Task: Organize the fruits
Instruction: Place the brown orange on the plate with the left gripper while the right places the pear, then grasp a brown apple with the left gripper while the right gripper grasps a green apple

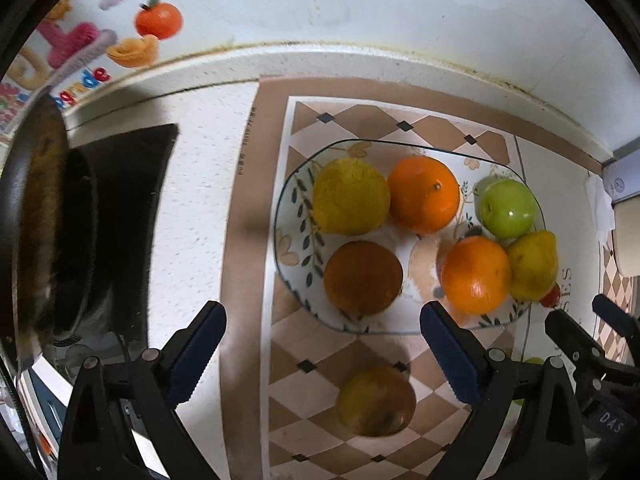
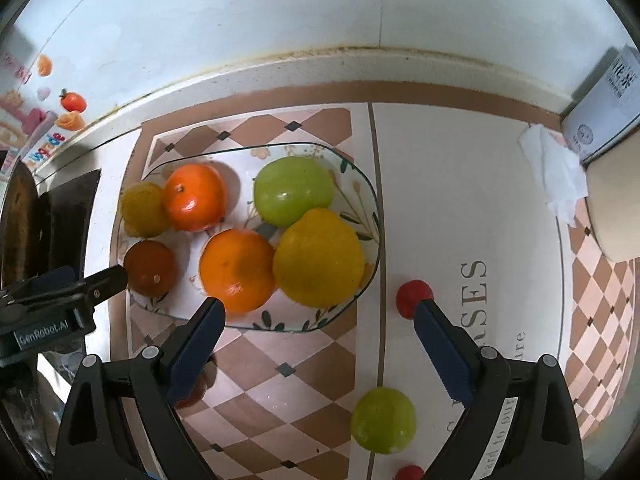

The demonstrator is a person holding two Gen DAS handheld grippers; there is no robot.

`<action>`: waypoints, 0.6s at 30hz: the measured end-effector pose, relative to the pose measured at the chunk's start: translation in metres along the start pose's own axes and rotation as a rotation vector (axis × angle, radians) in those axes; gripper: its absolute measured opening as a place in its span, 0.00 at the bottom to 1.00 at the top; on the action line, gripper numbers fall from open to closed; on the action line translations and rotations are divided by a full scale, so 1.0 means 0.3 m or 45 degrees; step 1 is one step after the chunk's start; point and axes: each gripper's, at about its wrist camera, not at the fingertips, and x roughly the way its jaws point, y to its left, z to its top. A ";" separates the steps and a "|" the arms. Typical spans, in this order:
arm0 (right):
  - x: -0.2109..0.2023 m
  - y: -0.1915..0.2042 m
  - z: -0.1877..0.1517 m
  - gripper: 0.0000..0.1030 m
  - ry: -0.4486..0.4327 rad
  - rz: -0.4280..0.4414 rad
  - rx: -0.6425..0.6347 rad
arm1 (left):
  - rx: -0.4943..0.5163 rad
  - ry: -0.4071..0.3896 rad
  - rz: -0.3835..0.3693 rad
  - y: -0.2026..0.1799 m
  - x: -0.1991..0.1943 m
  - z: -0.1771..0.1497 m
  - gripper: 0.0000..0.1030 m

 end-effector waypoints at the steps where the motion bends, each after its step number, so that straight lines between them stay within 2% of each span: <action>1: -0.015 0.002 -0.007 0.94 -0.008 -0.009 -0.010 | 0.000 -0.014 0.004 -0.005 -0.013 -0.011 0.97; 11: -0.176 0.021 -0.116 0.94 -0.109 -0.018 -0.045 | 0.008 -0.183 0.028 -0.001 -0.205 -0.150 0.97; 18: -0.340 0.034 -0.208 0.94 -0.210 0.000 -0.073 | 0.021 -0.269 -0.016 -0.005 -0.340 -0.250 0.97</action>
